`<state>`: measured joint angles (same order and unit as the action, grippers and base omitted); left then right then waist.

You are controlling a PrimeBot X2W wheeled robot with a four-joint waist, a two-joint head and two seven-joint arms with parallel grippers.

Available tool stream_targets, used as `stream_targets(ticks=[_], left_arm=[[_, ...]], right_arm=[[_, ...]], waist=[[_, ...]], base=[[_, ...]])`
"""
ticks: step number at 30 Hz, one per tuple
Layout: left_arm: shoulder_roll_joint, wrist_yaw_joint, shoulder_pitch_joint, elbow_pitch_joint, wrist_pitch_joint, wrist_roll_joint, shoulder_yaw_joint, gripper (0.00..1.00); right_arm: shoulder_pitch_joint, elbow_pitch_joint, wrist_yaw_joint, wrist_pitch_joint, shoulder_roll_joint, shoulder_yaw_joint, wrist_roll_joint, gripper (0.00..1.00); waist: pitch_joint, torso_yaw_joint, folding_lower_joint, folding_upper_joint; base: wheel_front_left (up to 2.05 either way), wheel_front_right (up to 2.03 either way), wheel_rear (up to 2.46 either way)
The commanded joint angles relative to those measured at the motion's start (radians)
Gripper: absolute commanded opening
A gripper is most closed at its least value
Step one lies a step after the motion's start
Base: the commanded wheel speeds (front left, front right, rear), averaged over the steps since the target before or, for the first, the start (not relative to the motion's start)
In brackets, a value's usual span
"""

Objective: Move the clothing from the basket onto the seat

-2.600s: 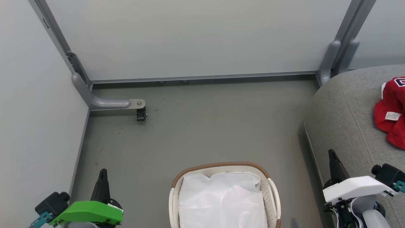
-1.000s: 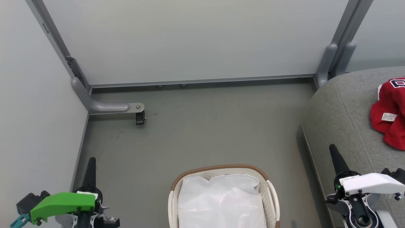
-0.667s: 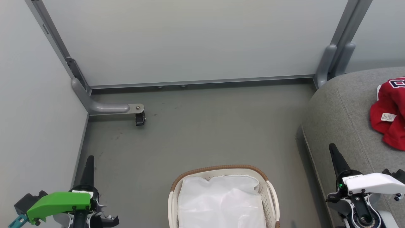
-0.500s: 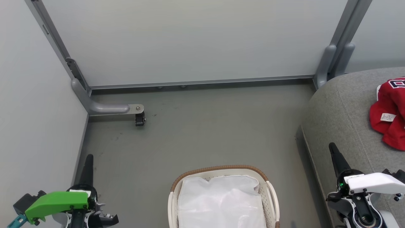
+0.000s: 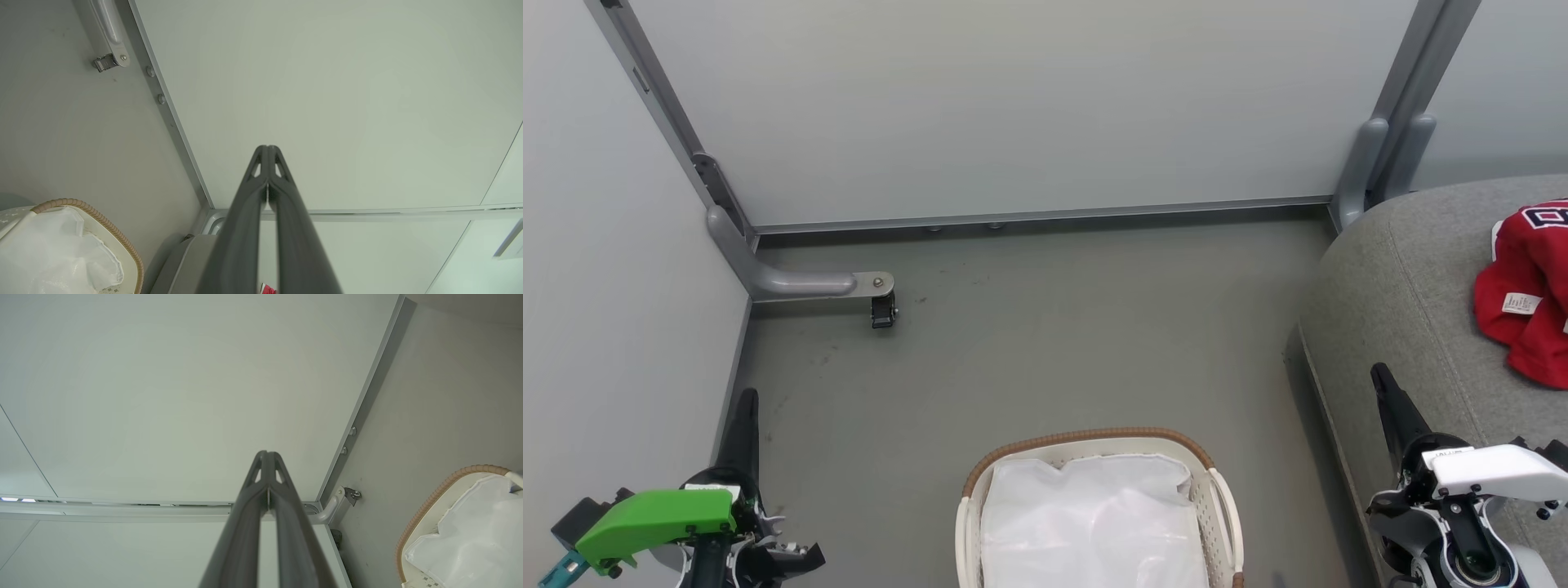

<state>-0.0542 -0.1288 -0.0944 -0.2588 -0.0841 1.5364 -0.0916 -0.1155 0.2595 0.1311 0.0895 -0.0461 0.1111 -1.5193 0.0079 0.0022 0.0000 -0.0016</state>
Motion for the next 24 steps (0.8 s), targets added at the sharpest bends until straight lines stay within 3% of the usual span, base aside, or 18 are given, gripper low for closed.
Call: stream_targets(ticks=[1,12,24], left_arm=[[-0.006,-0.003,-0.018,0.008,-0.006,0.020,-0.005,0.00],[-0.005,-0.003,-0.021,0.017,-0.027,0.085,-0.017,0.00],[-0.003,-0.004,-0.021,0.016,-0.028,0.083,-0.018,0.00]], right_arm=[[0.009,-0.008,-0.001,0.009,-0.006,0.003,-0.024,0.00],[0.012,-0.018,-0.001,0.030,-0.007,0.005,-0.096,0.00],[0.012,-0.018,-0.001,0.028,-0.007,0.004,-0.095,0.00]], waist=[[-0.001,0.000,0.0000,0.0015],[-0.005,-0.002,0.0000,0.0016],[-0.005,-0.002,0.0000,0.0016]], base=[[0.00,0.00,0.00],[0.00,0.00,0.00],[0.00,0.00,0.00]])
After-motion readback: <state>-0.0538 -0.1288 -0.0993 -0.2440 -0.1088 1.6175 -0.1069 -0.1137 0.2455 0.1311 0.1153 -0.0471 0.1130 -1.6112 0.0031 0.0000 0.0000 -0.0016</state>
